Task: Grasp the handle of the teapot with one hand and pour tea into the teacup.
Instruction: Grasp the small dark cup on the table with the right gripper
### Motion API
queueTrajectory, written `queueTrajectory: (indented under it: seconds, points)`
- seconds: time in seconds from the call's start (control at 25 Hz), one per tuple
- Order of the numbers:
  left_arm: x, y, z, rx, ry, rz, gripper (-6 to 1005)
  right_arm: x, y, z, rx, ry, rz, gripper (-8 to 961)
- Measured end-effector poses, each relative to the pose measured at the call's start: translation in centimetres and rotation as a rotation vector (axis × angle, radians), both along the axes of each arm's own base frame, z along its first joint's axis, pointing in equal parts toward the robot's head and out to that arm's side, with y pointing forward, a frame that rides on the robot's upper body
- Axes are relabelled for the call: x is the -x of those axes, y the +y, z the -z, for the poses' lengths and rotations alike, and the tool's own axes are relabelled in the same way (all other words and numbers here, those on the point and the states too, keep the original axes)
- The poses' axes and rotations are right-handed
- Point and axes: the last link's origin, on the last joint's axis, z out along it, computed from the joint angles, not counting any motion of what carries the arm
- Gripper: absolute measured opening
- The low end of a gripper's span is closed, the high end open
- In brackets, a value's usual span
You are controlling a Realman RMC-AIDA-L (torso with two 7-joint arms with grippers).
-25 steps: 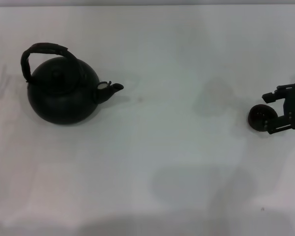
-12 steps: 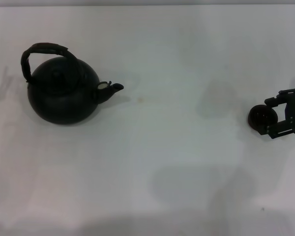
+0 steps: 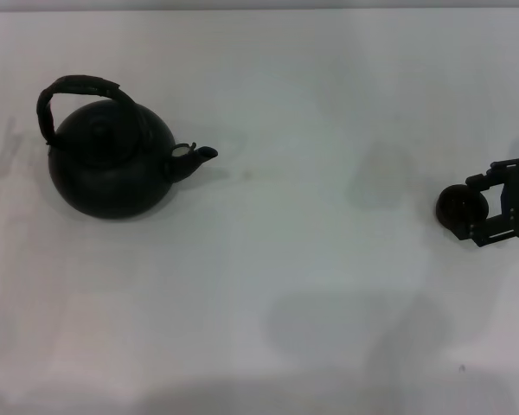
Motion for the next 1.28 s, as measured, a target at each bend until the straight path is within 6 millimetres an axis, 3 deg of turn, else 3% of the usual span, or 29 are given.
queueTrajectory:
  seconds: [1.08,1.28]
  points:
    - [0.0,0.2,-0.4,-0.006,0.010,0.007,857,0.0,0.5,1.8,0.019,-0.030,-0.004,871]
    - [0.0,0.3,-0.4,-0.006,0.011,0.007,854,0.0,0.5,1.8,0.022,-0.030,-0.003,806]
